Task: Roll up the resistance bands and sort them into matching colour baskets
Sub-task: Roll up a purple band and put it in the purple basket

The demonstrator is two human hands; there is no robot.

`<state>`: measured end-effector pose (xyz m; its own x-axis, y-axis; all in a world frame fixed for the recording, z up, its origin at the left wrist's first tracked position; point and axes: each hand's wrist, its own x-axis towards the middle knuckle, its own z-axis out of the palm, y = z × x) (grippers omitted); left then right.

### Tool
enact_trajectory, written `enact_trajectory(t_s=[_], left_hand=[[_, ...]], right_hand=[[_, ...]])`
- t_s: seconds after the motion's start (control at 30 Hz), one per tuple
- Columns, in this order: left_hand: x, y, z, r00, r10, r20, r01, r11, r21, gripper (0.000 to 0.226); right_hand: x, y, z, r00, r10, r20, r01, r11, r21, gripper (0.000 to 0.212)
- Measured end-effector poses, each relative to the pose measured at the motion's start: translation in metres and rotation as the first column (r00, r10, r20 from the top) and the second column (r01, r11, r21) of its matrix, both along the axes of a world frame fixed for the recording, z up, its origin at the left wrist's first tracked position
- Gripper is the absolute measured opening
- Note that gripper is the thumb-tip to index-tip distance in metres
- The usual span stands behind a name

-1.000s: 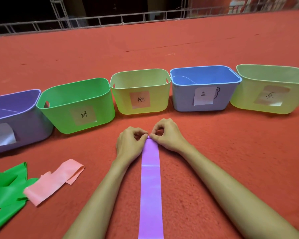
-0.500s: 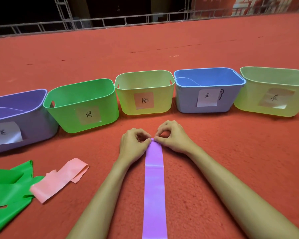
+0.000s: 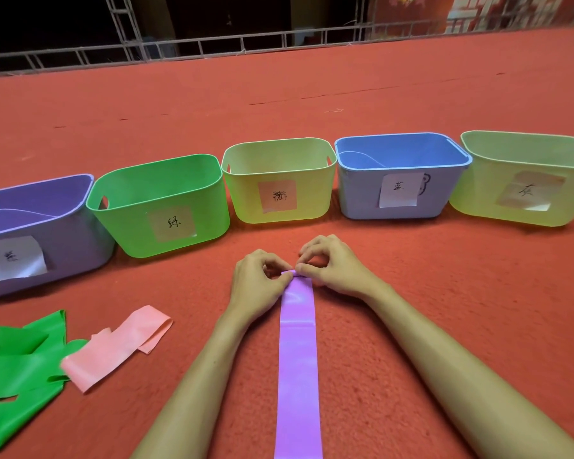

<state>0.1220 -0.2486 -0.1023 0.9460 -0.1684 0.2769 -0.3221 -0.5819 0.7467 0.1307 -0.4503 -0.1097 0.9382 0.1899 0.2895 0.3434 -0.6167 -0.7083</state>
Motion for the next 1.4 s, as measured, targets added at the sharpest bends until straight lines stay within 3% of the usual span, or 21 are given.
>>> enact_trajectory(t_s=[0.13,0.4,0.7,0.87,0.97,1.1,1.4], left_hand=[[0.001,0.0,0.0,1.0,-0.004,-0.01,0.004,1.0,-0.004,0.014],[-0.002,0.004,0.003,0.999,-0.043,-0.009,0.043,0.999,-0.023,0.007],[-0.003,0.006,0.001,0.996,-0.089,0.006,0.089,0.994,-0.056,0.009],[-0.001,0.005,-0.004,0.996,-0.067,0.066,0.071,0.995,-0.067,0.009],[0.0,0.006,-0.003,0.995,-0.082,0.048,0.086,0.993,-0.085,0.004],[0.002,0.007,-0.005,0.994,-0.113,-0.005,0.112,0.991,-0.078,0.016],[0.004,0.01,-0.006,0.982,-0.18,-0.063,0.16,0.957,-0.241,0.018]], right_hand=[[0.0,0.001,-0.003,0.998,0.016,0.053,-0.014,0.999,-0.035,0.002],[-0.002,0.001,-0.001,0.999,0.046,0.01,-0.045,0.998,-0.038,0.005],[-0.002,0.0,0.0,0.998,0.062,-0.016,-0.063,0.998,-0.024,0.032],[-0.003,0.002,-0.003,0.996,0.064,0.066,-0.066,0.997,0.035,0.011],[-0.003,0.003,-0.003,0.994,0.071,0.081,-0.08,0.989,0.121,0.01],[-0.005,0.005,0.002,0.994,0.105,0.021,-0.107,0.951,0.291,0.004],[-0.006,0.009,0.006,0.984,0.174,-0.049,-0.148,0.932,0.33,0.002]])
